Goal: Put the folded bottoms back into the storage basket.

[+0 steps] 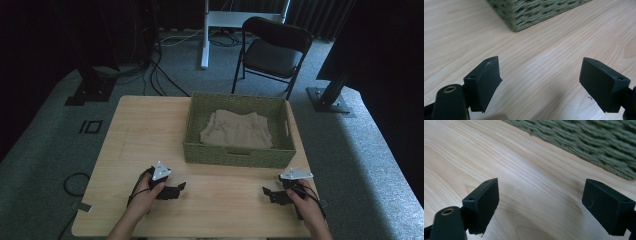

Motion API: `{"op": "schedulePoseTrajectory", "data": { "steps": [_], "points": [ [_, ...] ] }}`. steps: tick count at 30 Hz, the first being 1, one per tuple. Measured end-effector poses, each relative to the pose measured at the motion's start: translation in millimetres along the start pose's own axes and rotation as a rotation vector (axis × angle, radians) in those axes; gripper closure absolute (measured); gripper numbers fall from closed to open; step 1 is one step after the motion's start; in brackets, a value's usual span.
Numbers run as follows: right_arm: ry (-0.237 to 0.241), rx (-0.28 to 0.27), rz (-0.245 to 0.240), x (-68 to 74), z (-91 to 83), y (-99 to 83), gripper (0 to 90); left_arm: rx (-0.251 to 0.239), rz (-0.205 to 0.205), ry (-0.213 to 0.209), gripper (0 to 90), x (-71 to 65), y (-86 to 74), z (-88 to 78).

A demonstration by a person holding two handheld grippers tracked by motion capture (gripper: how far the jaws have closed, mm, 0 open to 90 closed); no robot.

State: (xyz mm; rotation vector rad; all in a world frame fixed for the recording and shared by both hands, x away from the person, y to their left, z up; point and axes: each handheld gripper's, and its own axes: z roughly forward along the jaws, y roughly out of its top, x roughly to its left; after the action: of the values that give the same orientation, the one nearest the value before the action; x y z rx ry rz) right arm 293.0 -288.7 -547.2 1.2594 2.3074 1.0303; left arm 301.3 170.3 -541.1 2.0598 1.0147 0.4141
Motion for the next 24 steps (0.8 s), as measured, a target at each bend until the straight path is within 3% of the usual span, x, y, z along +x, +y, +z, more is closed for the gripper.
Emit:
{"op": "schedulePoseTrajectory", "data": {
  "steps": [9, 13, 18, 24],
  "points": [
    [-0.050, 0.024, 0.023, -6.5, -1.3, -8.4, 14.1, 0.012, -0.067, 0.099, 18.1, 14.5, -8.6, -4.2],
    [-0.058, 0.013, 0.029, -7.7, -1.3, -9.5, 14.0, 0.039, -0.048, 0.151, 18.1, 18.2, -13.3, -2.4],
    [-0.088, -0.016, 0.012, -6.4, 1.6, -12.2, 14.0, 0.056, -0.074, 0.152, 18.1, 20.3, -14.9, -3.3],
    [-0.092, -0.014, 0.012, -6.0, 2.2, -11.9, 13.1, 0.077, -0.047, 0.174, 16.3, 18.1, -15.1, -1.9]
  ]
}}
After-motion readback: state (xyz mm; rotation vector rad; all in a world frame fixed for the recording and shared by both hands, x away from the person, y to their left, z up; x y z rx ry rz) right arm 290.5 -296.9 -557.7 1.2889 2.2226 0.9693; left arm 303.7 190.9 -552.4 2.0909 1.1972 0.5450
